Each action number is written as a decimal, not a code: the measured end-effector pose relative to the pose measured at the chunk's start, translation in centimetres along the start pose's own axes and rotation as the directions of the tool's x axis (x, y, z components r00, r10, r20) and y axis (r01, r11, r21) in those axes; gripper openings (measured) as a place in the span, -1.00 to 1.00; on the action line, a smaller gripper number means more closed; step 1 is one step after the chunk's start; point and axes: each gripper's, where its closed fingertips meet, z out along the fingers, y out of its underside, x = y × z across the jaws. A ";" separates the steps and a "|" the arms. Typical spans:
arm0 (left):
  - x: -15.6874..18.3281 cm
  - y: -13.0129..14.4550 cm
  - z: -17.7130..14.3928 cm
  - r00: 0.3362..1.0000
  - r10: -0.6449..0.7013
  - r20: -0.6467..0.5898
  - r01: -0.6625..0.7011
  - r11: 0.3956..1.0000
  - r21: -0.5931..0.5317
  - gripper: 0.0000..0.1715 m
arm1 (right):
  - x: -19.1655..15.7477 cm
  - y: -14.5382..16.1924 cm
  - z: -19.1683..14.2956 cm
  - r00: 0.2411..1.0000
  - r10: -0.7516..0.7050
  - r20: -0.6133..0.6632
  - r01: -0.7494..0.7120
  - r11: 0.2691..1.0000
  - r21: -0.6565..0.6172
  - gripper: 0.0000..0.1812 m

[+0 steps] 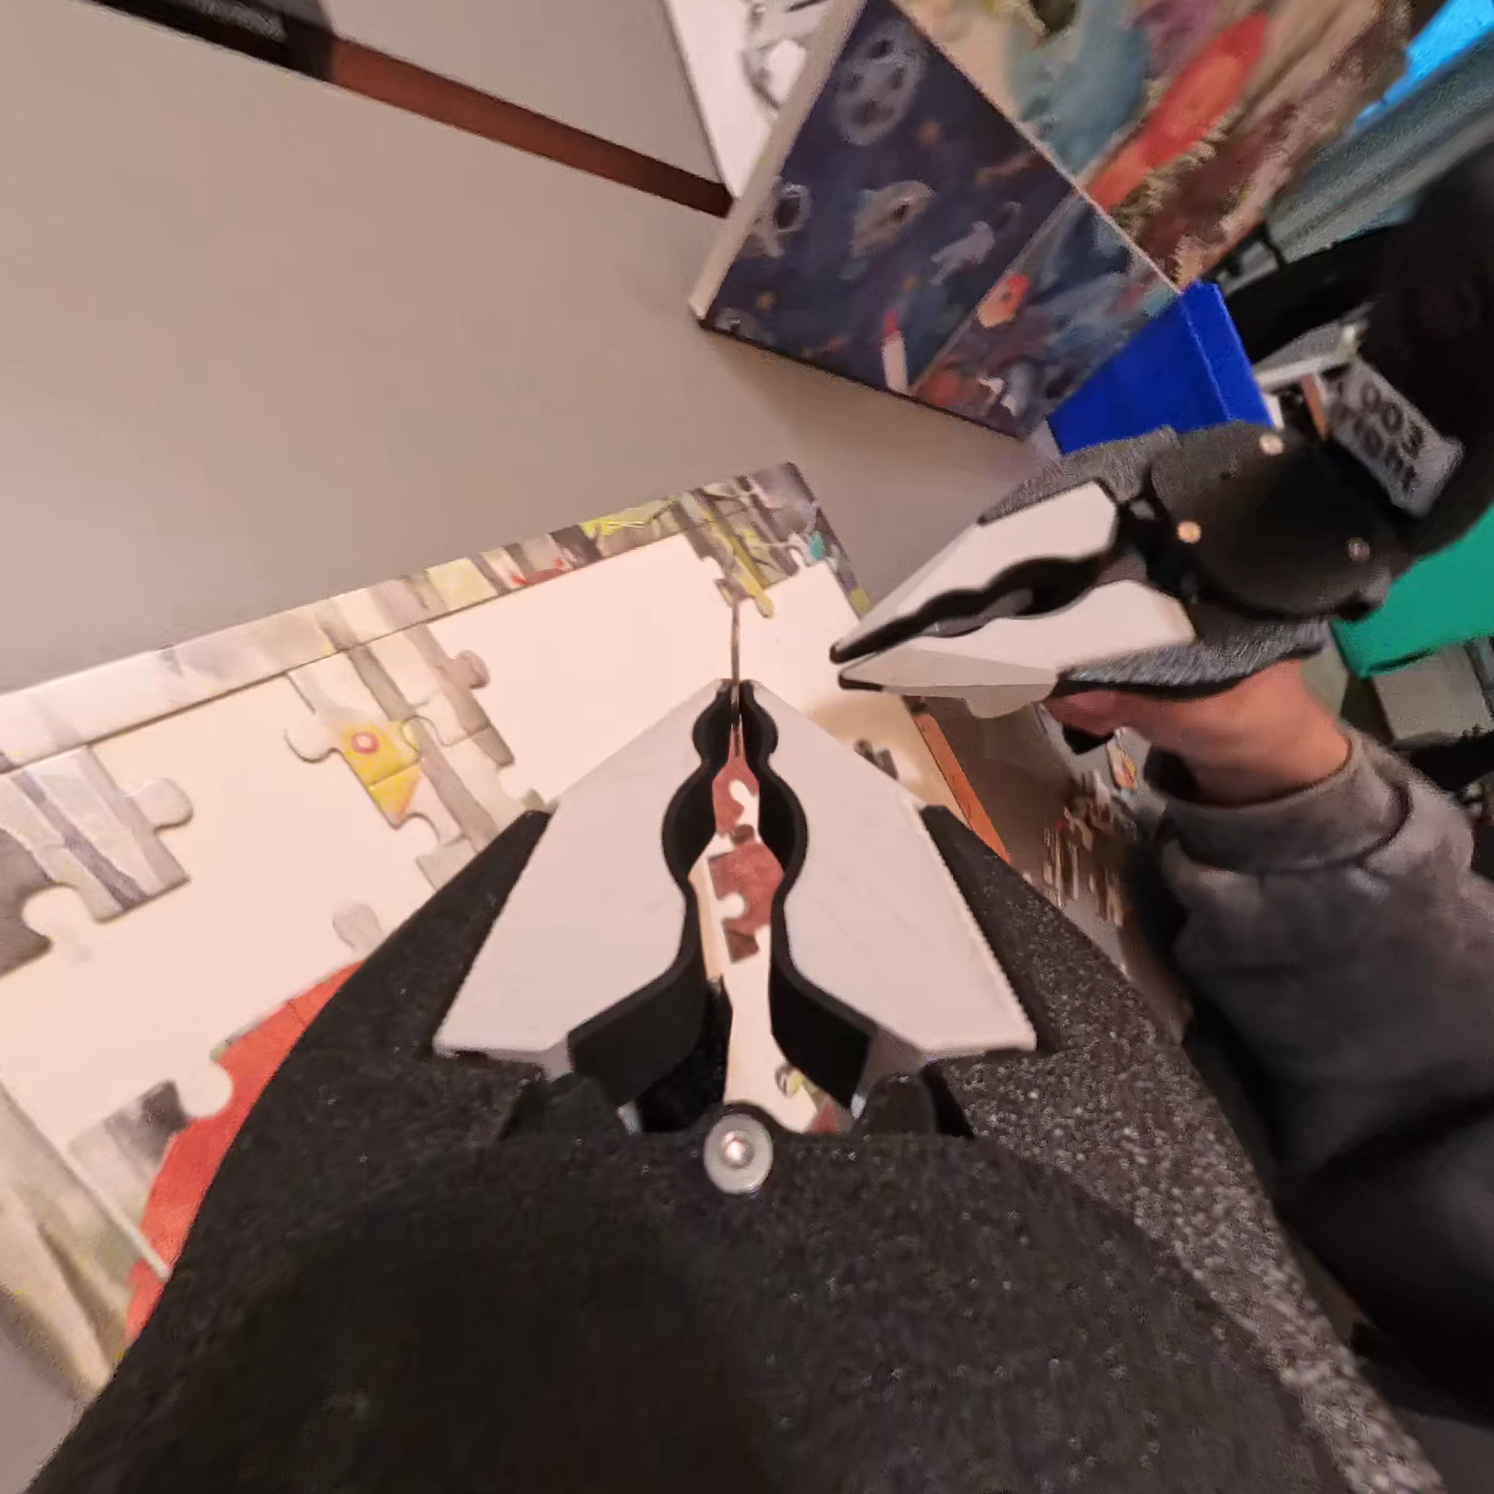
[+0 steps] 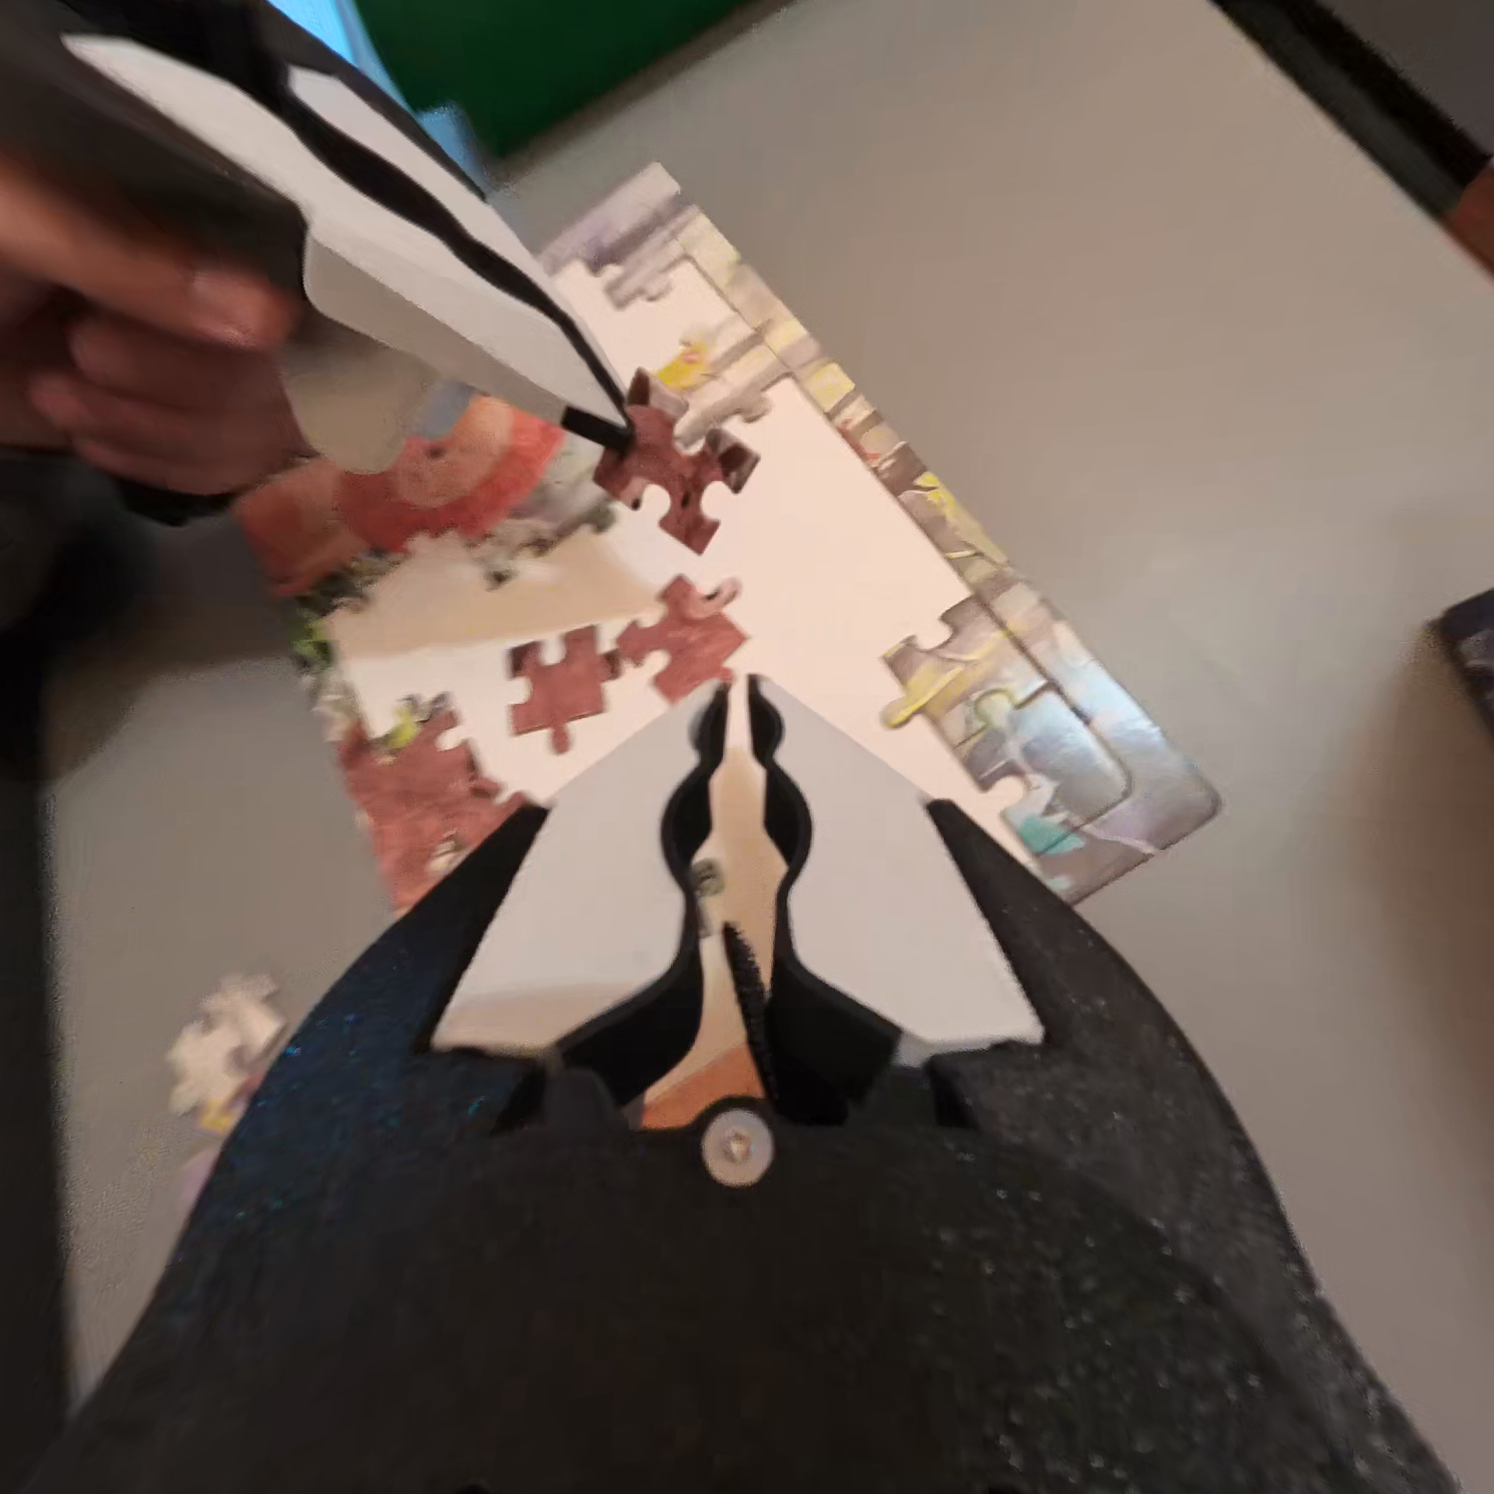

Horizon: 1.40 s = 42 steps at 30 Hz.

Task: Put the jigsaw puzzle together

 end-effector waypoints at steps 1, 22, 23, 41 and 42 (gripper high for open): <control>-0.6 -0.1 0.6 0.999 -0.043 0.003 0.043 0.999 -0.012 -0.99 | 0.7 -0.1 0.5 0.999 -0.013 -0.041 0.014 1.000 0.014 -1.00; -2.1 2.0 2.8 0.986 -0.164 0.034 0.167 0.978 -0.127 -0.96 | 0.0 -1.4 4.4 0.980 -0.164 -0.116 0.164 0.986 -0.005 -1.00; -2.3 2.1 2.9 0.987 -0.155 0.045 0.159 0.978 -0.132 -0.94 | 0.1 -1.2 4.5 0.980 -0.162 -0.116 0.162 0.987 -0.013 -1.00; -2.7 3.1 3.5 0.866 0.438 0.241 -0.367 0.884 -0.289 -1.00 | -1.4 0.0 1.6 0.989 -0.149 -0.004 0.149 0.988 -0.049 -1.00; -2.7 2.8 3.5 0.861 0.445 0.248 -0.375 0.883 -0.283 -1.00 | -1.1 0.1 1.5 0.987 -0.155 -0.030 0.153 0.987 -0.052 -1.00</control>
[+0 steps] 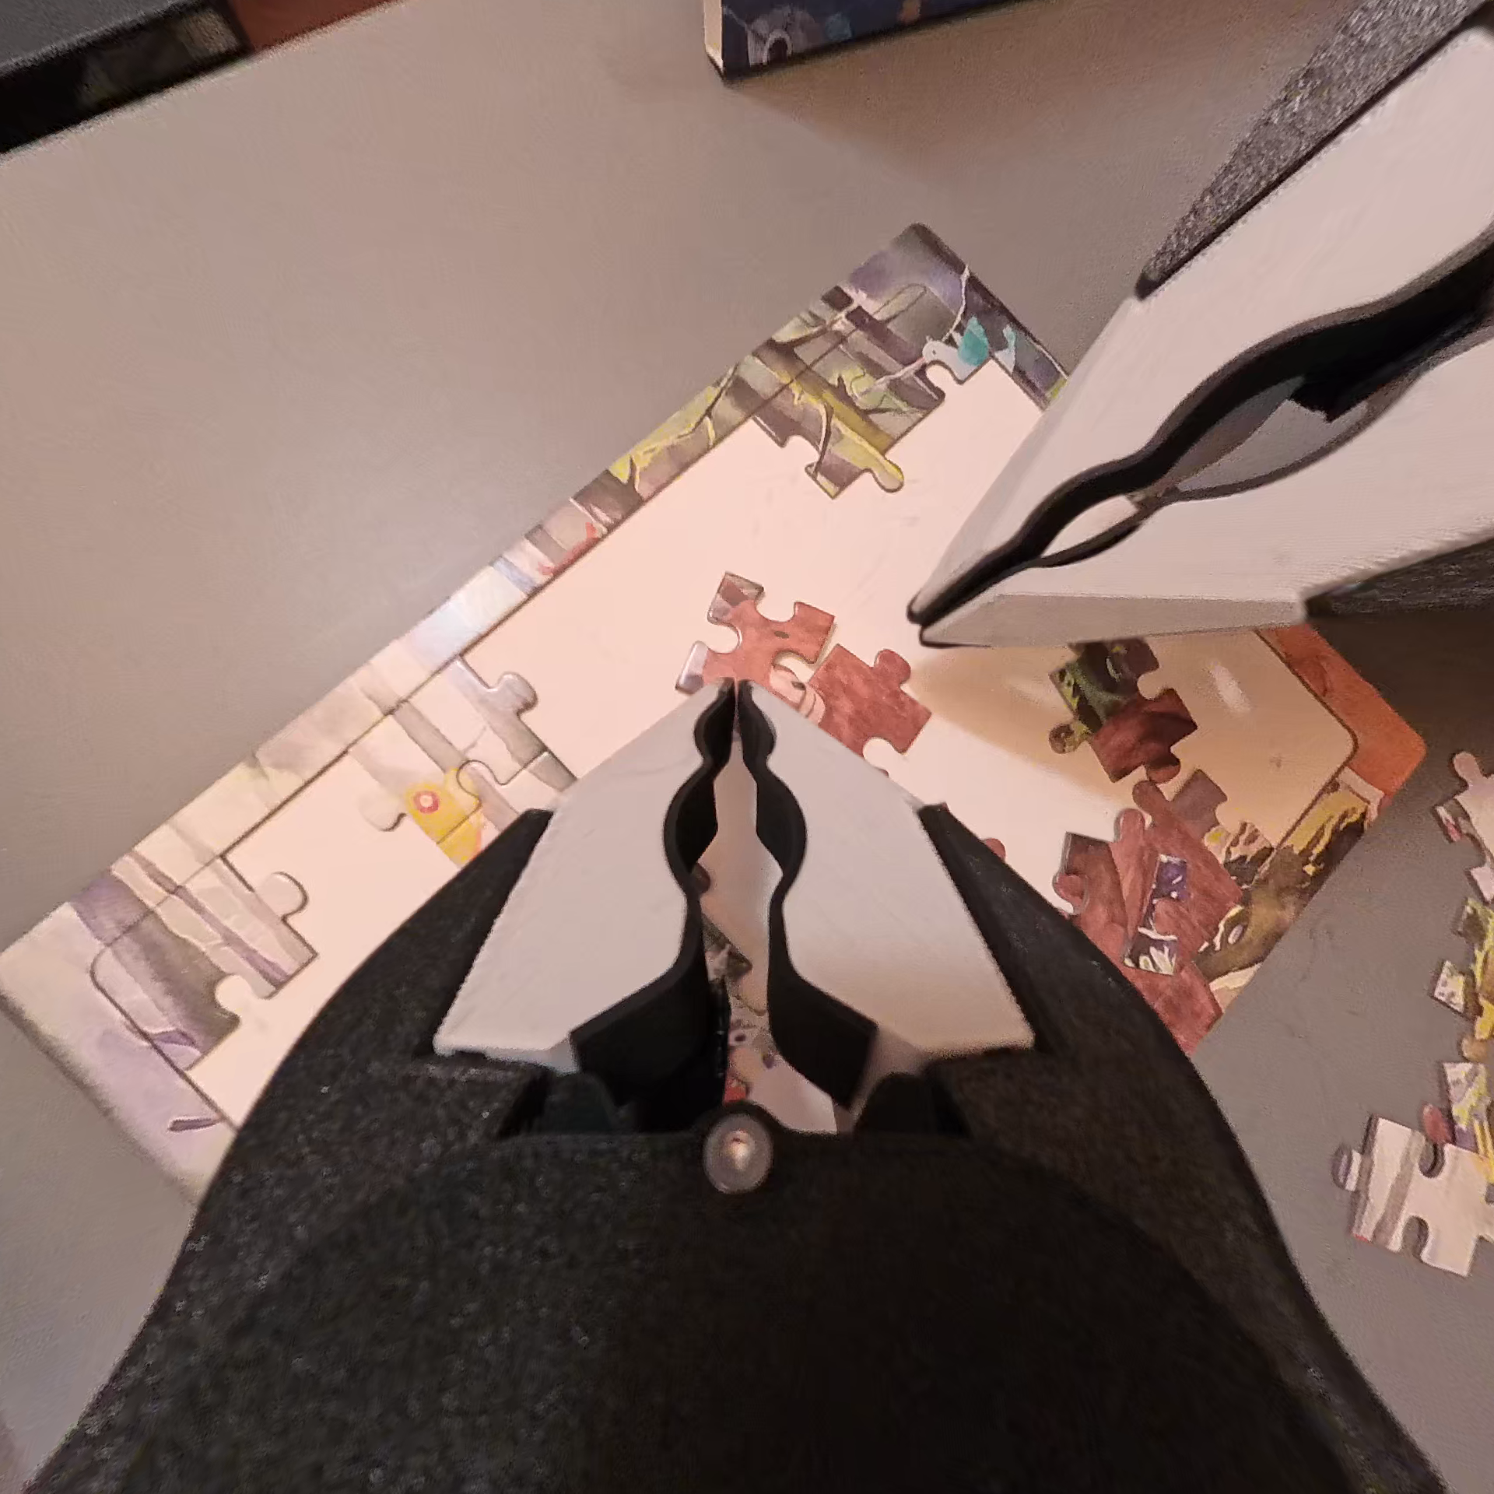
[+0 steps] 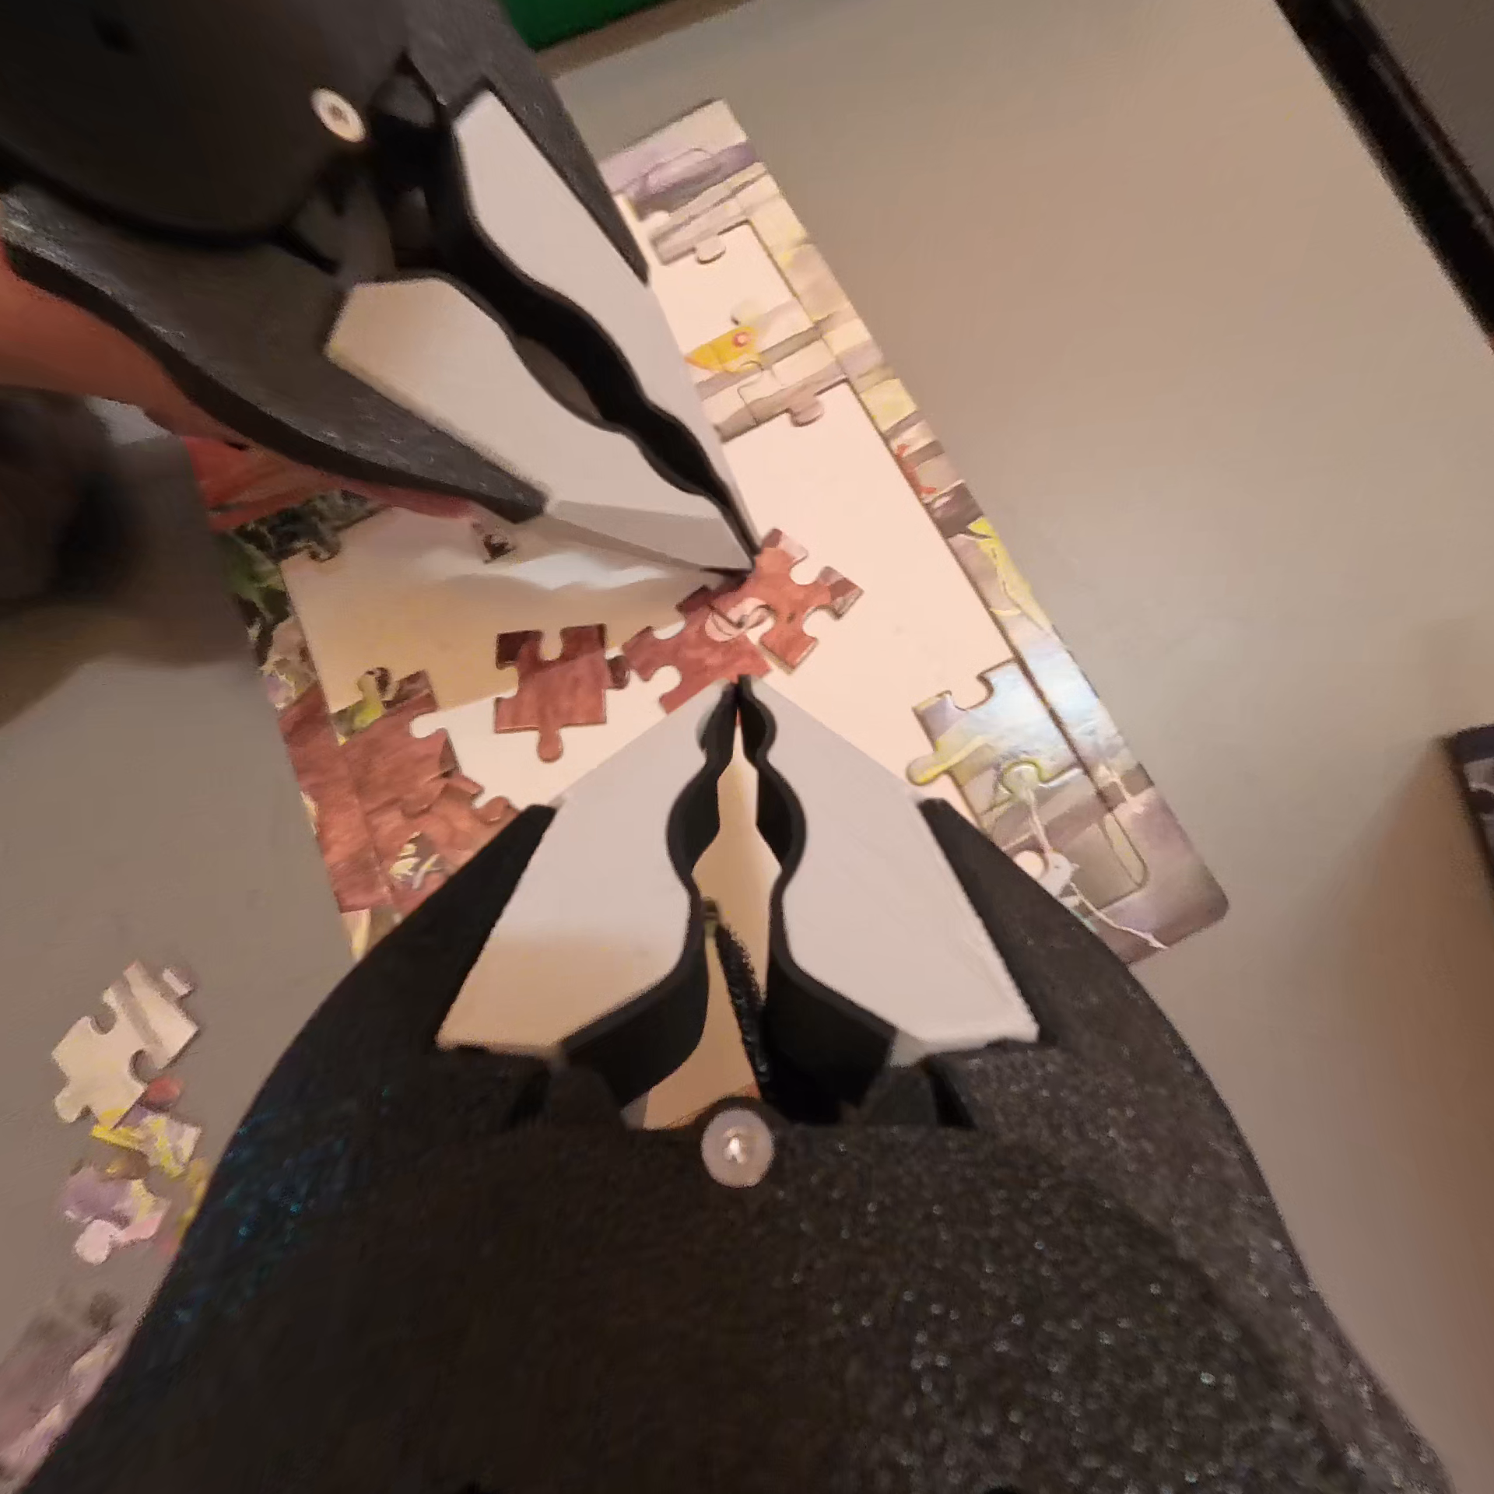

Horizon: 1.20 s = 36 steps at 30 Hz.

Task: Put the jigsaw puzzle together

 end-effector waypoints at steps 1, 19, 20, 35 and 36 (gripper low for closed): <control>-0.1 -0.2 -0.1 1.000 0.011 0.011 -0.011 1.000 0.009 -1.00 | 0.4 0.0 0.1 0.999 -0.006 -0.032 0.006 1.000 0.003 -1.00; -0.5 0.4 -0.1 0.998 0.049 0.025 -0.049 0.999 -0.007 -1.00 | 1.4 0.2 2.4 0.997 0.006 -0.072 -0.008 1.000 -0.027 -1.00; -0.5 0.5 -0.1 0.999 0.047 0.023 -0.047 0.999 -0.004 -1.00 | 1.6 0.1 2.4 0.997 0.001 -0.083 -0.003 1.000 -0.028 -1.00; 0.1 0.4 0.0 1.000 0.029 0.000 -0.029 1.000 0.010 -1.00 | 1.8 -0.2 2.6 0.996 -0.012 -0.093 0.012 1.000 -0.004 -1.00; 0.1 0.4 0.0 1.000 0.029 0.000 -0.029 1.000 0.010 -1.00 | 1.8 -0.2 2.6 0.995 -0.013 -0.095 0.012 1.000 -0.004 -1.00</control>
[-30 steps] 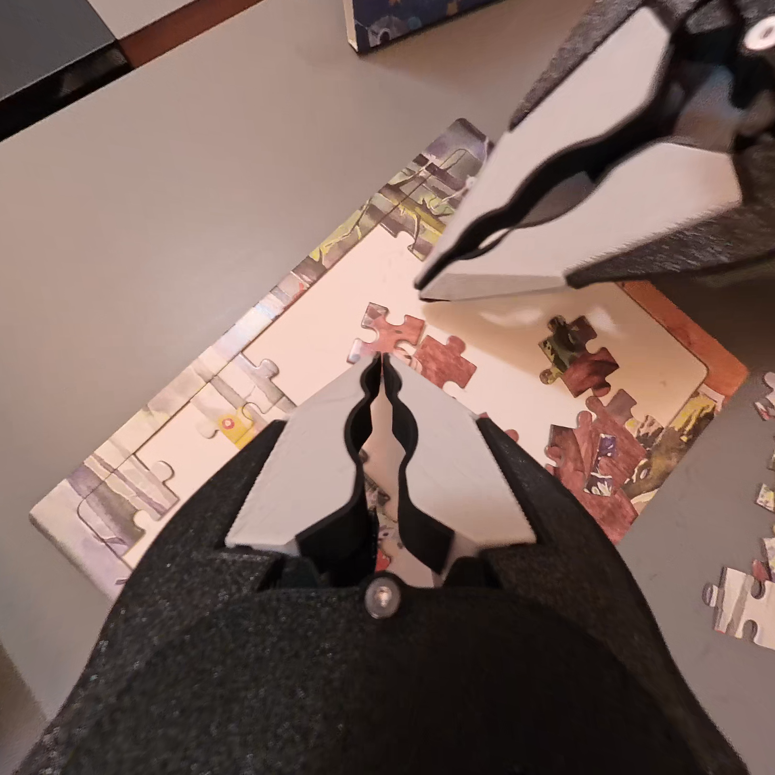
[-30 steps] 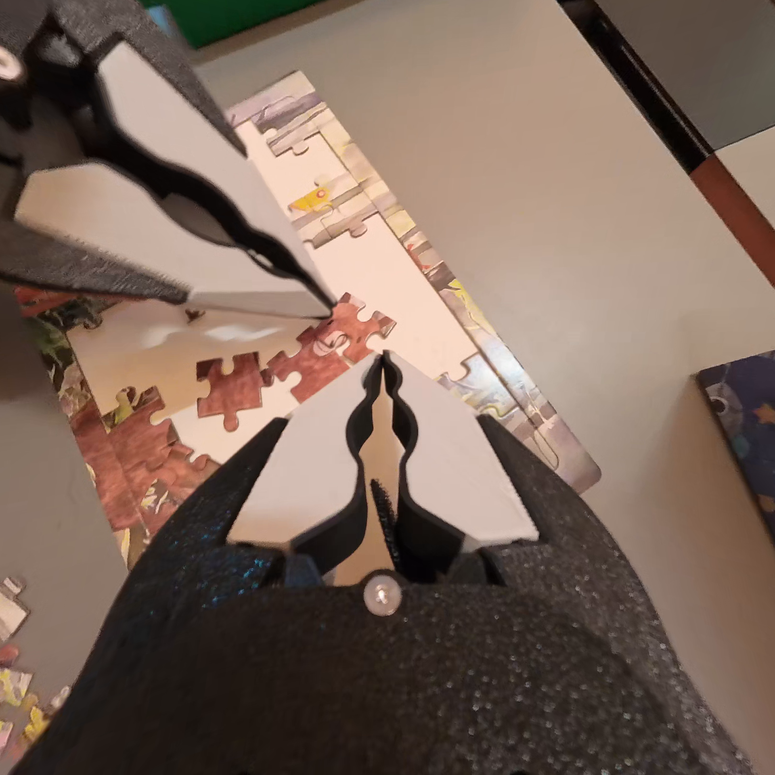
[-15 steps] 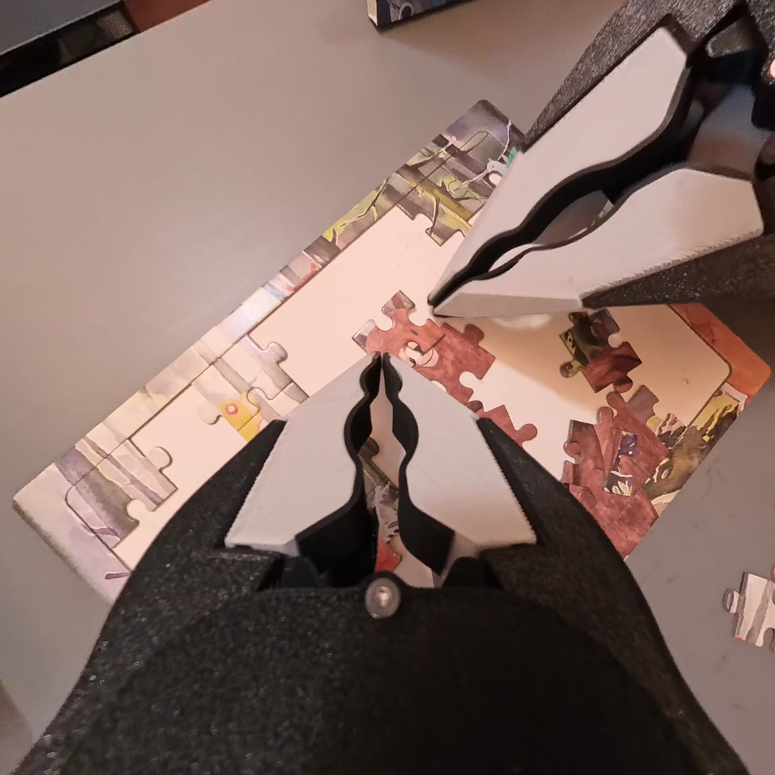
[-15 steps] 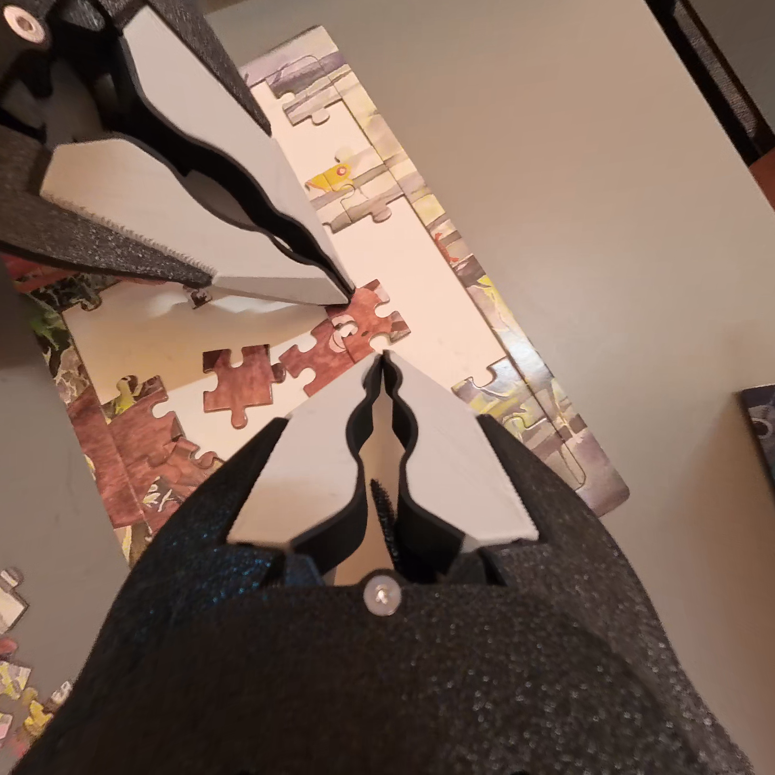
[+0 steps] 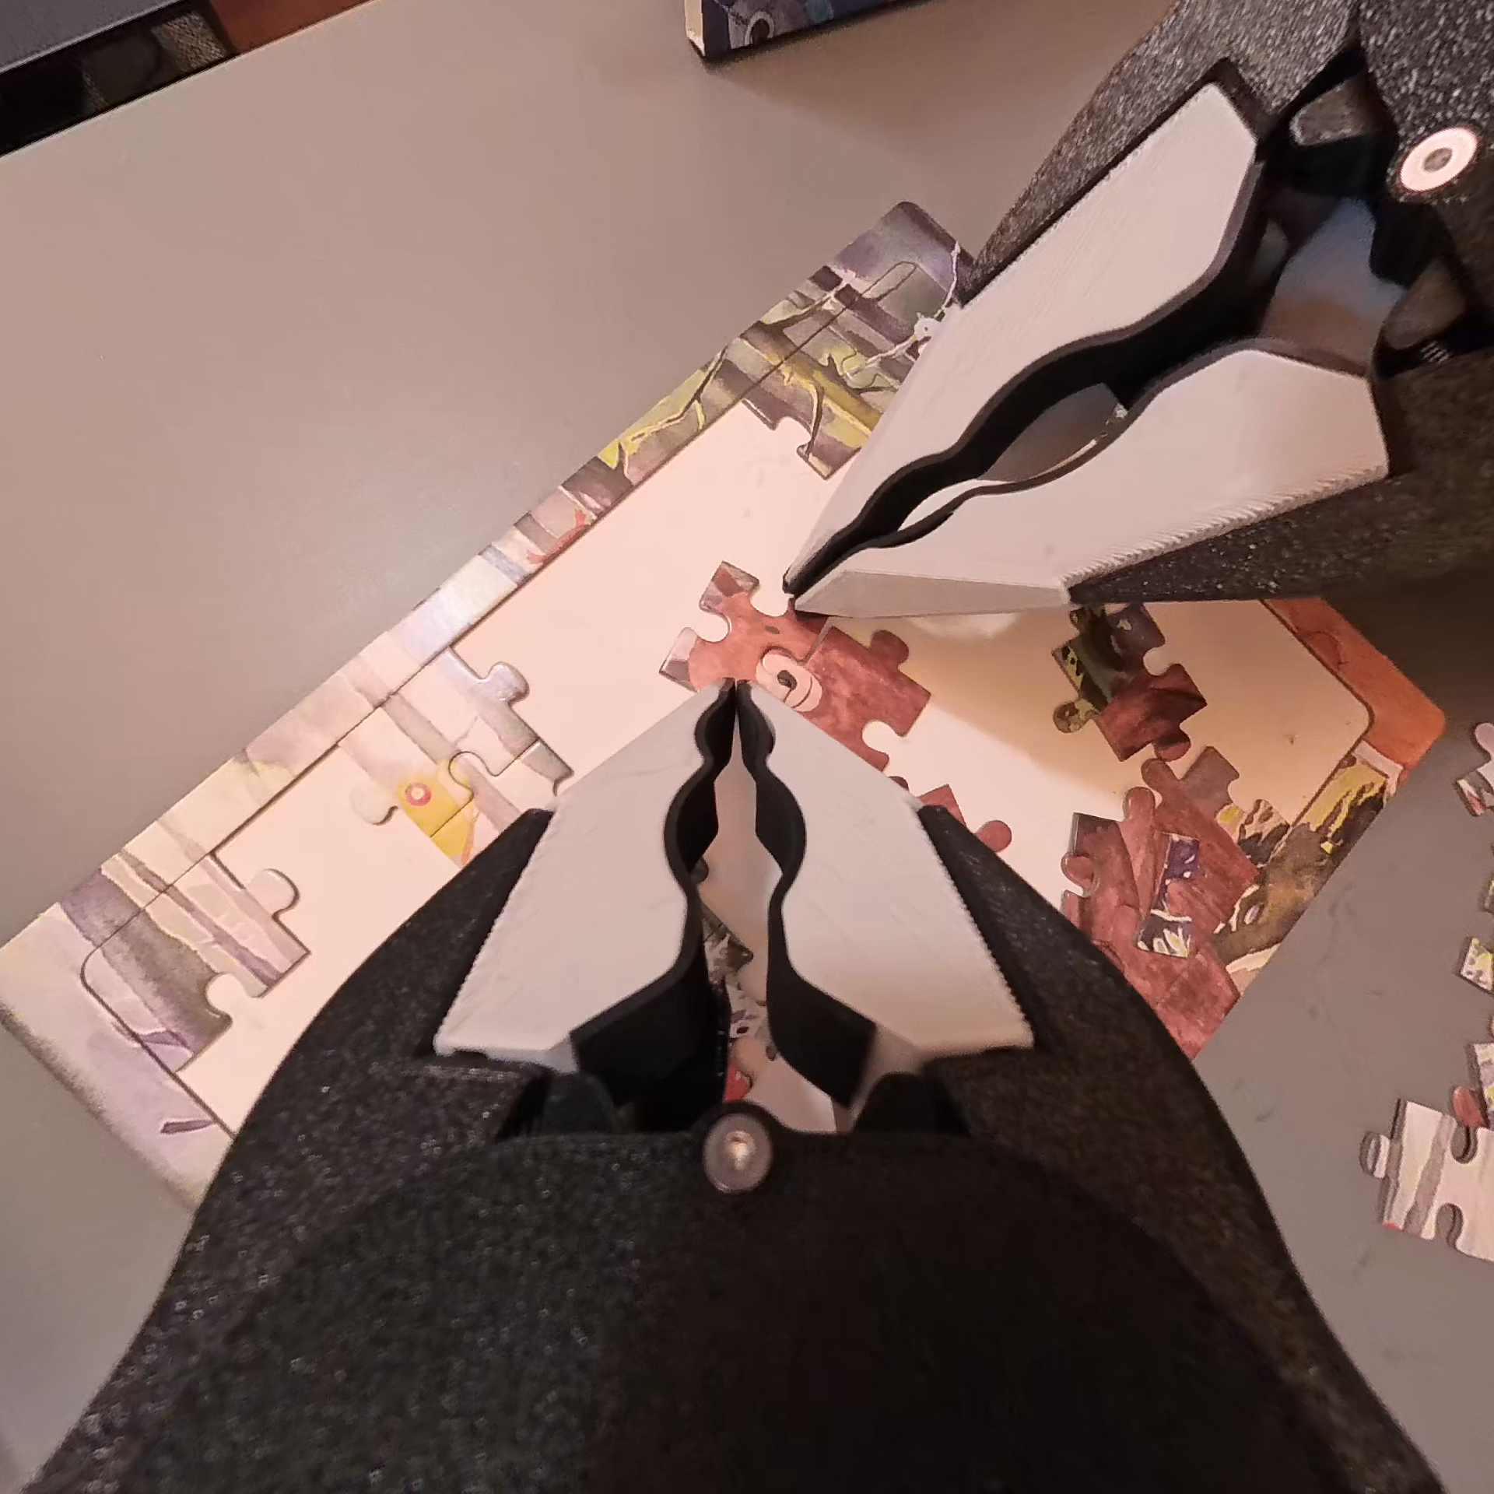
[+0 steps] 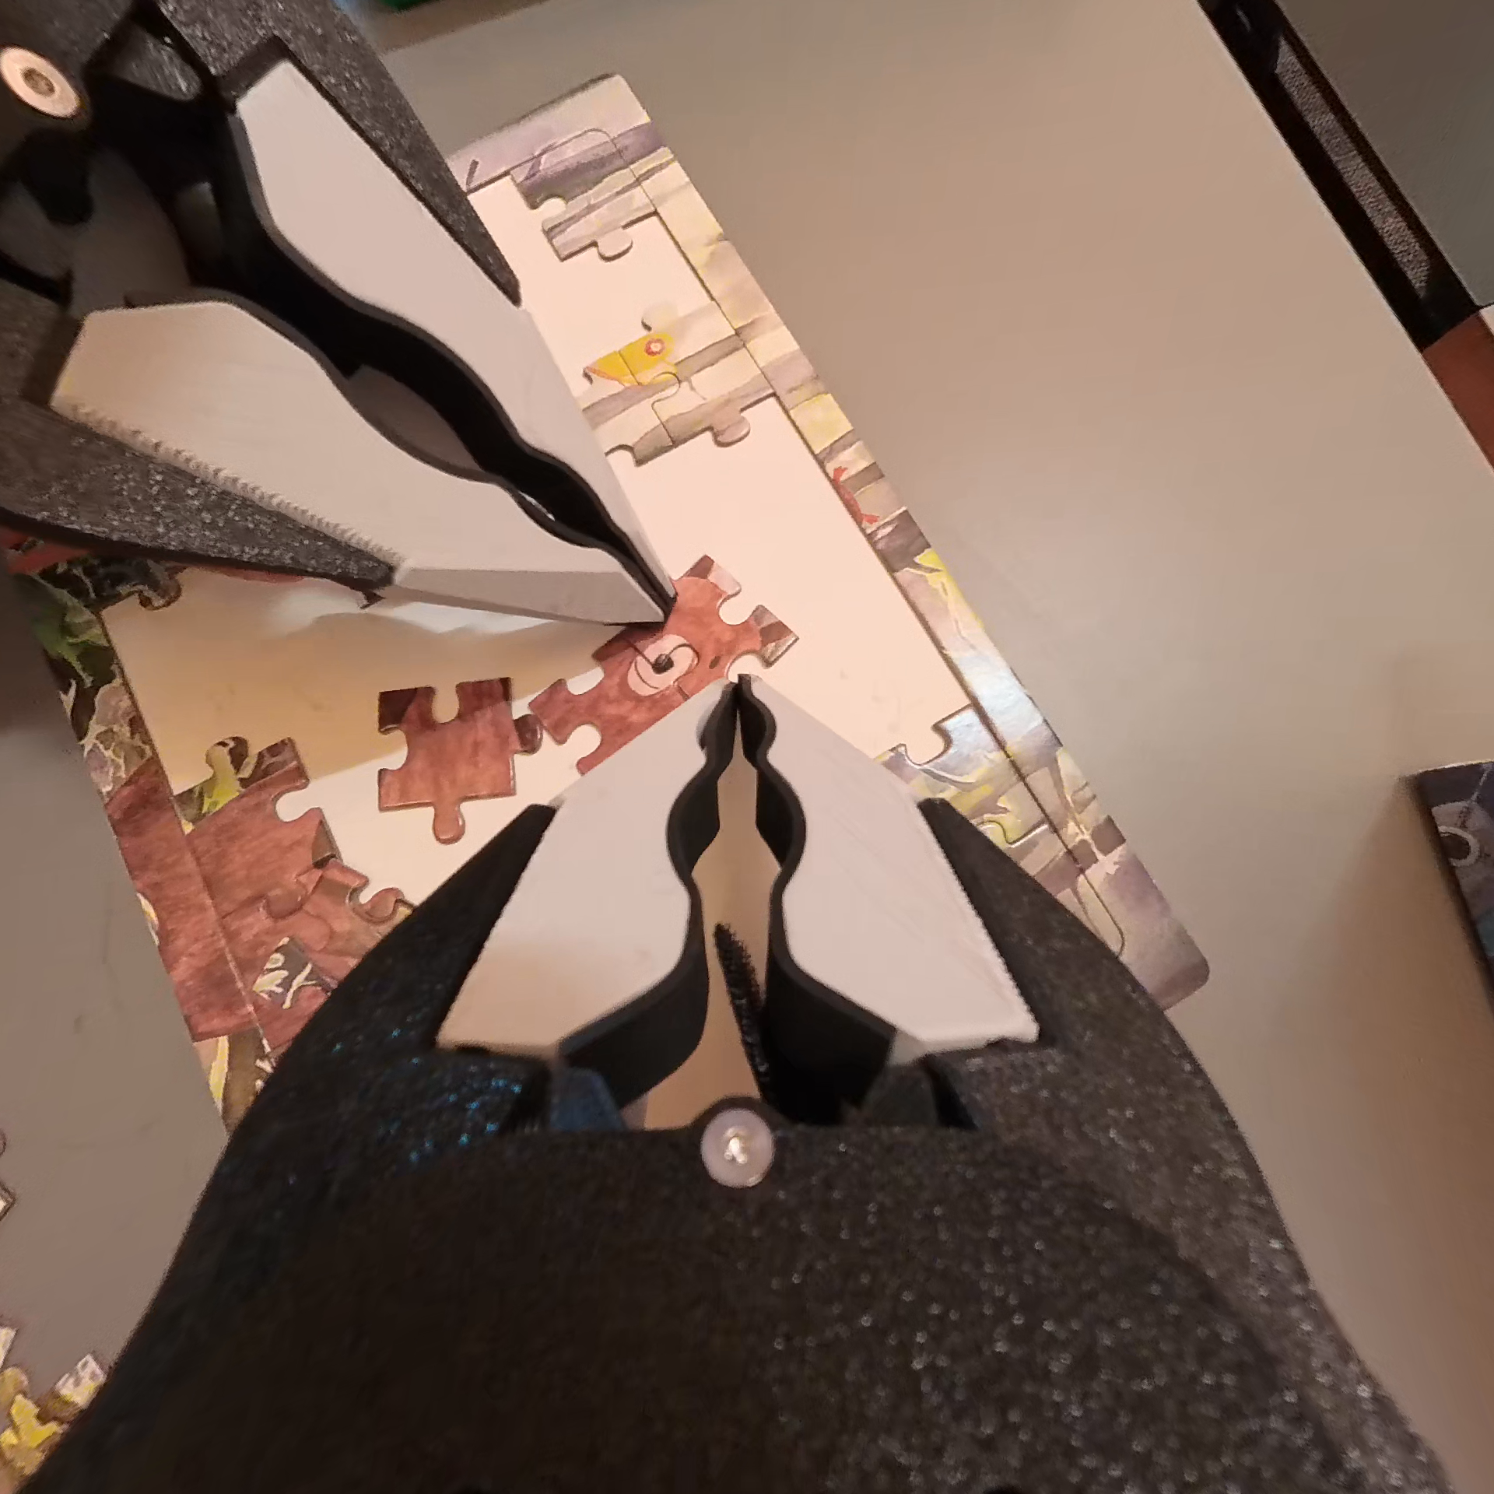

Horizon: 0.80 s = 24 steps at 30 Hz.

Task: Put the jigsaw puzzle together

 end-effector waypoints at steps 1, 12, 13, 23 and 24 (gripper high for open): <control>0.0 0.0 0.0 1.000 -0.001 0.000 0.001 1.000 0.000 -1.00 | -0.1 0.0 -0.1 1.000 -0.002 0.001 0.002 1.000 -0.004 -1.00; 0.0 -0.1 -0.1 1.000 0.021 0.011 -0.021 1.000 -0.007 -1.00 | -0.7 0.3 -0.1 1.000 -0.010 0.023 0.010 1.000 -0.028 -1.00; 0.1 -0.1 -0.1 1.000 0.025 0.013 -0.025 1.000 -0.008 -1.00 | -0.8 0.3 -0.1 1.000 -0.012 0.025 0.013 0.999 -0.029 -1.00; 0.0 -0.4 -0.3 1.000 0.019 0.009 -0.019 1.000 0.012 -1.00 | -1.2 0.4 0.0 0.999 -0.010 0.046 0.012 0.999 -0.036 -1.00; 0.1 -0.4 -0.3 1.000 0.017 0.004 -0.017 1.000 0.019 -1.00 | -1.2 0.4 0.0 0.999 -0.011 0.046 0.013 0.999 -0.036 -1.00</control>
